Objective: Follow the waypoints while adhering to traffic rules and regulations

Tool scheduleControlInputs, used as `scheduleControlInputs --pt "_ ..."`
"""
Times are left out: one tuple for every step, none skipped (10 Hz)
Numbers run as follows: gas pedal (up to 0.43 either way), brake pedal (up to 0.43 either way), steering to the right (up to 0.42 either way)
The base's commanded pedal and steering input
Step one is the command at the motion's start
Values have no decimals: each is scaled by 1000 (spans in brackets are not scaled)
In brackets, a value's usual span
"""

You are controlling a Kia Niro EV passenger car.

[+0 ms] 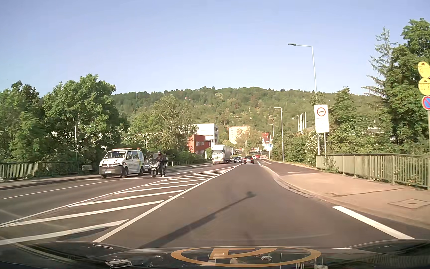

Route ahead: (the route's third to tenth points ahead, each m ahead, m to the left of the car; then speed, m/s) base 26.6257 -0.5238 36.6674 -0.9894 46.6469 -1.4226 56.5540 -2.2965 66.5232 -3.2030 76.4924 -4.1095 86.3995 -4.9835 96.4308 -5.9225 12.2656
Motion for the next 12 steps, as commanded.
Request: scheduleControlInputs --pt "138 0 7" --pt "130 0 7" --pt "130 0 8" --pt "118 0 9" --pt "118 0 10" --pt "118 0 10" --pt "118 0 11" --pt "118 0 11" --pt "118 0 11" --pt "118 0 11" --pt "118 0 11" --pt "118 0 11"
